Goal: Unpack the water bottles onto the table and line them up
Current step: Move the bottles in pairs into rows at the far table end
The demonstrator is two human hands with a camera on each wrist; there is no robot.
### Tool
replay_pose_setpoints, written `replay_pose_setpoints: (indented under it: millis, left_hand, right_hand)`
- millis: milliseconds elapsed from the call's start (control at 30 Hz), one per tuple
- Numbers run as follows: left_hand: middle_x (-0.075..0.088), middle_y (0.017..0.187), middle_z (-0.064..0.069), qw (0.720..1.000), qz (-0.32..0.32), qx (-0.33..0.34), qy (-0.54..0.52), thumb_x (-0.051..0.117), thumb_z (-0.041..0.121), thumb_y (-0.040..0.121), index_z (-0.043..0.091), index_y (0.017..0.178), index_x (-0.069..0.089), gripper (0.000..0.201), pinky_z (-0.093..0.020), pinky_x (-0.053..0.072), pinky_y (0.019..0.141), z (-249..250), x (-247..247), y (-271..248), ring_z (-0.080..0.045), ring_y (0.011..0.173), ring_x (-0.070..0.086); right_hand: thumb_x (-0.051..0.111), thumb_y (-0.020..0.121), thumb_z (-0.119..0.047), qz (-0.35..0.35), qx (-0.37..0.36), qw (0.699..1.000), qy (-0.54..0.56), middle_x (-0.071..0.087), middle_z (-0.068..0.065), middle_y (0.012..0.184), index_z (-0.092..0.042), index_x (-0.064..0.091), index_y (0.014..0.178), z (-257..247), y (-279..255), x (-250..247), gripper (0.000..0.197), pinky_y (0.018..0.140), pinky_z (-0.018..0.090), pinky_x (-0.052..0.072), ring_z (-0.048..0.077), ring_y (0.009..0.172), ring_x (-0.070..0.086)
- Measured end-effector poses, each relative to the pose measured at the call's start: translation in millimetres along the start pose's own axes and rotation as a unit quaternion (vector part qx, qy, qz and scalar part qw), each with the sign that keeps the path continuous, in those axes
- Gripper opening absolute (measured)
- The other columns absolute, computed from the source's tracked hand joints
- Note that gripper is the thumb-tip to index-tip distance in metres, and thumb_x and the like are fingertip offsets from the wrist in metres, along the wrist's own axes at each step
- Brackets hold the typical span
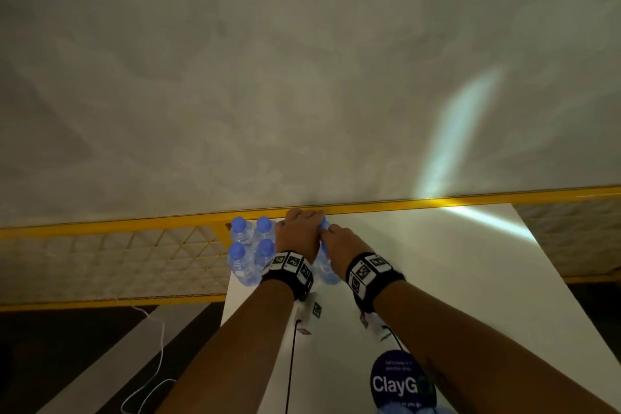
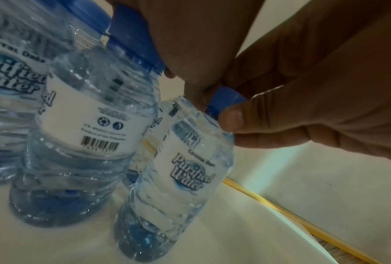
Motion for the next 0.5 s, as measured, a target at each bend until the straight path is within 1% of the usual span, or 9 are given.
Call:
replay_pose_setpoints:
  millis: [100,233,300,333,367,400,433,500]
  left_hand:
    - [0.051,0.149,0.017,1.0,-0.015,0.005,0.014,0.052,0.027,0.101,0.039,0.149,0.041,0.05,-0.048,0.039,0.104,1.4,3.7,0.4,-0.024,0.141,0.036]
    - [0.047,0.154,0.014,0.999,-0.031,0.014,0.008,0.052,0.026,0.101,0.037,0.154,0.034,0.056,-0.052,0.037,0.109,0.7,6.0,1.4,-0.026,0.146,0.032]
    - [0.044,0.157,0.012,0.999,-0.048,0.018,-0.004,0.052,0.024,0.102,0.034,0.156,0.03,0.06,-0.055,0.033,0.115,0.0,8.8,0.4,-0.027,0.15,0.026]
    - [0.042,0.158,0.011,0.998,-0.052,0.017,-0.011,0.052,0.023,0.102,0.033,0.156,0.029,0.059,-0.057,0.03,0.117,0.0,8.6,-1.8,-0.026,0.151,0.024]
    - [0.04,0.159,0.011,0.999,-0.047,0.014,-0.019,0.051,0.023,0.103,0.032,0.156,0.031,0.057,-0.06,0.028,0.117,-2.0,7.0,-2.4,-0.027,0.152,0.023]
    - [0.041,0.159,0.009,0.999,-0.028,0.014,-0.027,0.052,0.023,0.102,0.031,0.153,0.036,0.054,-0.061,0.029,0.116,-3.5,1.4,-6.3,-0.028,0.151,0.025]
    - [0.045,0.155,0.006,0.999,0.001,0.021,-0.038,0.053,0.023,0.1,0.028,0.149,0.043,0.05,-0.059,0.033,0.114,-4.3,-6.7,-12.0,-0.029,0.148,0.031]
    - [0.059,0.14,-0.001,0.992,0.078,0.065,-0.072,0.055,0.023,0.095,0.021,0.135,0.059,0.04,-0.051,0.044,0.105,0.9,-26.3,-32.6,-0.032,0.132,0.049]
  right_hand:
    - [0.058,0.087,-0.013,0.011,-0.003,1.0,0.022,0.055,0.013,0.118,-0.011,0.047,0.121,-0.4,3.9,1.6,0.036,0.088,0.042,0.05,0.033,0.101,0.057]
    - [0.051,0.092,-0.018,0.029,0.003,0.999,0.043,0.057,0.014,0.118,-0.013,0.046,0.125,4.5,7.3,6.7,0.033,0.087,0.041,0.051,0.034,0.101,0.058]
    - [0.054,0.093,-0.018,0.02,0.018,0.999,0.039,0.056,0.015,0.121,-0.013,0.049,0.125,5.2,6.1,5.6,0.032,0.088,0.041,0.049,0.035,0.106,0.057]
    - [0.057,0.092,-0.018,0.011,0.025,0.999,0.035,0.054,0.015,0.125,-0.012,0.049,0.126,6.9,2.9,6.4,0.036,0.091,0.042,0.047,0.035,0.11,0.055]
    - [0.061,0.091,-0.019,0.006,0.032,0.999,0.031,0.051,0.014,0.129,-0.01,0.047,0.129,9.5,-1.9,5.5,0.042,0.094,0.042,0.046,0.034,0.113,0.053]
    - [0.063,0.09,-0.02,0.006,0.039,0.999,0.03,0.049,0.013,0.13,-0.01,0.044,0.132,13.2,-9.7,4.1,0.047,0.096,0.041,0.045,0.033,0.115,0.052]
    - [0.063,0.089,-0.02,0.014,0.04,0.998,0.035,0.048,0.012,0.13,-0.01,0.043,0.132,16.1,-21.1,0.5,0.049,0.096,0.041,0.046,0.033,0.115,0.052]
    - [0.063,0.088,-0.022,0.027,0.023,0.998,0.052,0.049,0.01,0.126,-0.012,0.048,0.128,20.0,-51.2,-5.8,0.044,0.096,0.041,0.047,0.031,0.114,0.054]
Point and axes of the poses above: each hand's wrist, its own y-axis towards the middle knuckle, its own x-axis out of the palm, z = x × y, the point moved 8 cm from there along y, towards the middle knuckle
